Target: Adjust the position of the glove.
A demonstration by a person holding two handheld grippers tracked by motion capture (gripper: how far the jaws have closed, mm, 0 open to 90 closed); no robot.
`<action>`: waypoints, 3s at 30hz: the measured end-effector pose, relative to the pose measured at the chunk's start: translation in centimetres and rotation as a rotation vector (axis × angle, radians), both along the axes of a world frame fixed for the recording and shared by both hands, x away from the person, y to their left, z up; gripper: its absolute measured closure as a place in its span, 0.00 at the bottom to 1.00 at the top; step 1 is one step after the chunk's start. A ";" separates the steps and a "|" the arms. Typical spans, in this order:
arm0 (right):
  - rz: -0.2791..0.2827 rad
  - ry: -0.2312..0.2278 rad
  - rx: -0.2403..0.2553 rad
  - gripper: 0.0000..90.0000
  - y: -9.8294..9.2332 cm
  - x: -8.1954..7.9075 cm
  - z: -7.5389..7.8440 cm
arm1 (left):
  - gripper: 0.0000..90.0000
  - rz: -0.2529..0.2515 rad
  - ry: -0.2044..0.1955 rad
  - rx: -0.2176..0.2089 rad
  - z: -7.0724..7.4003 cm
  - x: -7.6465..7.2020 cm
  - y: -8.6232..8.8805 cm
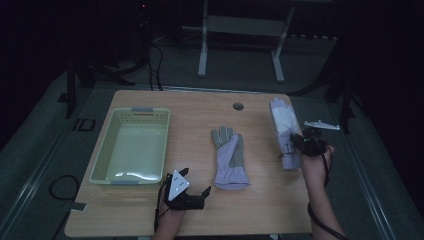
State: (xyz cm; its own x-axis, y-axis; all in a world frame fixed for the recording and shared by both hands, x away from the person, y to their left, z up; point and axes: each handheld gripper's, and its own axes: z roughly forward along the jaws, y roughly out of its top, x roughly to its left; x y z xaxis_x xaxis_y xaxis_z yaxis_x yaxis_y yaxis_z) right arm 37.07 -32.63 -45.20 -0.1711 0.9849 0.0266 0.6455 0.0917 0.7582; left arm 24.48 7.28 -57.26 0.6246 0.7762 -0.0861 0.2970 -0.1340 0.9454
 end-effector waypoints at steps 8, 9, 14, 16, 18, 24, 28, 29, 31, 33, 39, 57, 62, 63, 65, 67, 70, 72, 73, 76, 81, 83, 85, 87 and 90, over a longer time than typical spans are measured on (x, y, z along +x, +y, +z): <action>-0.055 0.028 0.006 0.92 -0.1 -3.6 -0.8 | 0.02 -0.008 -0.003 0.004 0.0 0.0 -0.1; -0.070 0.047 0.022 0.92 0.1 -3.7 -1.8 | 0.02 -0.009 -0.002 0.002 0.0 0.0 -0.1; -0.046 0.104 0.083 0.92 1.6 -2.5 -4.6 | 0.02 -0.009 0.000 0.004 0.0 0.1 -0.1; -0.050 0.115 0.085 0.93 2.1 -1.8 -5.5 | 0.02 -0.009 0.001 0.004 0.0 0.1 -0.1; -0.051 0.133 0.102 0.94 2.3 -1.1 -6.4 | 0.02 -0.010 0.002 0.004 0.0 0.1 -0.1; -0.010 0.134 0.090 0.88 2.8 -0.3 -7.6 | 0.02 -0.011 0.000 0.002 0.0 0.1 -0.1; 0.049 0.132 0.100 0.69 2.2 -0.2 -7.1 | 0.02 -0.012 0.004 0.002 0.0 0.1 -0.1; 0.049 0.132 0.100 0.69 2.2 -0.2 -7.1 | 0.02 -0.012 0.004 0.002 0.0 0.1 -0.1; 0.106 0.122 0.092 0.63 1.2 -0.1 -6.0 | 0.02 -0.013 0.008 0.004 0.0 0.1 -0.1; 0.114 0.122 0.076 0.61 0.9 0.0 -5.6 | 0.02 -0.013 0.009 0.005 0.0 0.1 -0.1; 0.245 0.120 0.008 0.57 0.0 0.5 -4.8 | 0.02 -0.012 0.010 0.000 0.0 0.1 -0.1; 0.449 0.132 -0.046 0.52 -1.6 2.2 -6.0 | 0.02 -0.011 0.016 -0.005 0.0 0.2 0.0; 0.442 0.163 -0.055 0.55 -1.4 2.5 -8.3 | 0.02 -0.012 0.015 -0.003 0.0 0.2 0.0; 0.442 0.163 -0.055 0.55 -1.4 2.5 -8.3 | 0.02 -0.012 0.015 -0.003 0.0 0.2 0.0; 0.467 0.163 -0.010 0.69 -1.7 2.5 -8.7 | 0.02 -0.012 0.014 -0.002 0.0 0.2 -0.1; 0.476 0.164 0.006 0.73 -1.7 2.4 -8.8 | 0.02 -0.011 0.014 -0.002 0.0 0.2 -0.1; 0.437 0.164 -0.002 0.78 -1.3 2.1 -8.7 | 0.02 -0.012 0.014 0.003 0.0 0.2 -0.1; 0.414 0.161 -0.002 0.84 -1.2 1.9 -8.7 | 0.02 -0.011 0.014 0.001 0.0 0.2 -0.1; 0.388 0.155 -0.017 0.97 -1.2 1.8 -8.6 | 0.02 -0.011 0.014 0.001 0.0 0.2 -0.1; 0.361 0.143 -0.033 0.98 -1.0 1.4 -8.6 | 0.02 -0.010 0.018 -0.001 0.0 0.2 -0.1; 0.354 0.140 -0.033 0.95 -1.0 1.3 -8.3 | 0.02 -0.010 0.018 0.001 0.0 0.2 -0.1; 0.351 0.148 -0.034 0.95 -0.9 1.3 -8.2 | 0.02 -0.010 0.018 -0.001 0.0 0.2 -0.1; 0.352 0.133 -0.025 0.84 -1.0 1.2 -8.0 | 0.02 -0.011 0.019 0.000 0.0 0.2 -0.1; 0.356 0.111 0.027 0.65 -1.0 1.2 -7.6 | 0.02 -0.010 0.020 0.000 0.0 0.2 -0.1; 0.360 0.107 0.038 0.56 -0.8 1.3 -7.5 | 0.02 -0.011 0.020 0.000 0.0 0.2 -0.1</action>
